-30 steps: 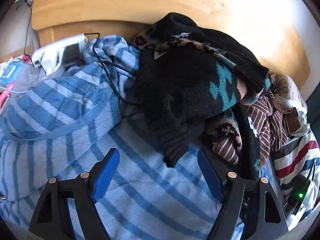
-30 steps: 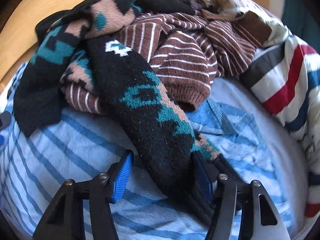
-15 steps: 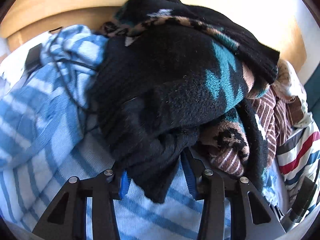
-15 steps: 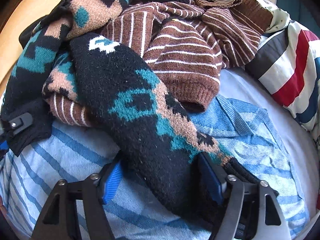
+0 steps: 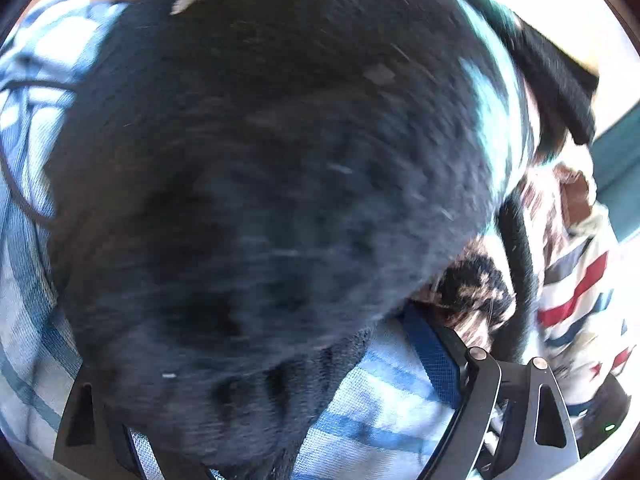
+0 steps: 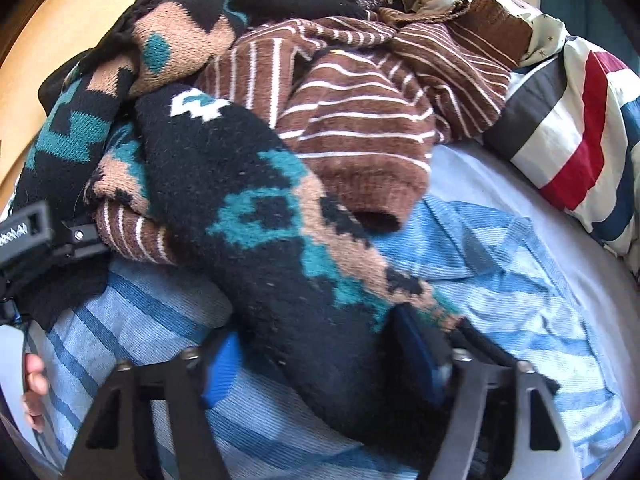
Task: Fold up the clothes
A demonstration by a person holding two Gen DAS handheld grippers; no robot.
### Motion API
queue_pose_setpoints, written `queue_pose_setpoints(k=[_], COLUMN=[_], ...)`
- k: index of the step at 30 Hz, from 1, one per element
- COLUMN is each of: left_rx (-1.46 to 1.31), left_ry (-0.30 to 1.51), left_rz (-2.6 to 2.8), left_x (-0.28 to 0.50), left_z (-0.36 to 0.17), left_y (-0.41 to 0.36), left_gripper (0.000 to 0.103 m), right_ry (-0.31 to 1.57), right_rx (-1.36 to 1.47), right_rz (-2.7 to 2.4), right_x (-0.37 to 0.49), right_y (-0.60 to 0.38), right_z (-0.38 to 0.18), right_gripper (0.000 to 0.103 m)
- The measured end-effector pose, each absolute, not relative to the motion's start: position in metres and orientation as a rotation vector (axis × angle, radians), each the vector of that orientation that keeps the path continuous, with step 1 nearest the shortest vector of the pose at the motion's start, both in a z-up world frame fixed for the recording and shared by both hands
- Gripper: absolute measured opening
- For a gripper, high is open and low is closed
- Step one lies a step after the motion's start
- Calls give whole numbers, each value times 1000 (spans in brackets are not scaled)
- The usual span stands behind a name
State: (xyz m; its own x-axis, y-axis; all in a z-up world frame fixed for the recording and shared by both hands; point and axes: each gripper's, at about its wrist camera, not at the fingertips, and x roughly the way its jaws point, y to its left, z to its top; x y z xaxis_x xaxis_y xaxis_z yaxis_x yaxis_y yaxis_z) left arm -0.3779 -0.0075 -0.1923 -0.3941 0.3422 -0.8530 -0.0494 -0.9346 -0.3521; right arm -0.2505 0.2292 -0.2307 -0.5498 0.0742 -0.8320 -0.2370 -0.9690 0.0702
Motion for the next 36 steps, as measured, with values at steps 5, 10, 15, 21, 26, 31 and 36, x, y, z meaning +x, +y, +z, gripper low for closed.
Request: queue_pose_setpoints(k=[5, 10, 15, 21, 26, 31, 36], left_rx=[-1509, -1516, -1394, -1287, -1184, -1084, -1039], left_ry=[-416, -731, -825, -793, -762, -728, -646], left_rz=[2459, 2421, 2433, 2503, 2561, 2644, 2716], left_x=[-365, -351, -322, -281, -232, -211, -139], left_z=[-188, -176, -154, -114, -86, -62, -22], left_y=[-9, -37, -47, -50, -51, -69, -72], left_gripper=[84, 15, 14, 13, 12, 11, 4], right_ry=[230, 263, 316, 238, 258, 311, 330], right_rx=[-1424, -1453, -1494, -1521, -1527, -1469, -1395], right_rz=[2594, 2611, 2598, 2624, 2650, 2693, 2782], right_x=[-241, -227, -210, -181, -149, -141, -149], right_y=[241, 247, 259, 256, 262, 234, 233], right_z=[-231, -229, -227, -219, -207, -157, -115], right_gripper=[46, 32, 18, 12, 10, 9, 9])
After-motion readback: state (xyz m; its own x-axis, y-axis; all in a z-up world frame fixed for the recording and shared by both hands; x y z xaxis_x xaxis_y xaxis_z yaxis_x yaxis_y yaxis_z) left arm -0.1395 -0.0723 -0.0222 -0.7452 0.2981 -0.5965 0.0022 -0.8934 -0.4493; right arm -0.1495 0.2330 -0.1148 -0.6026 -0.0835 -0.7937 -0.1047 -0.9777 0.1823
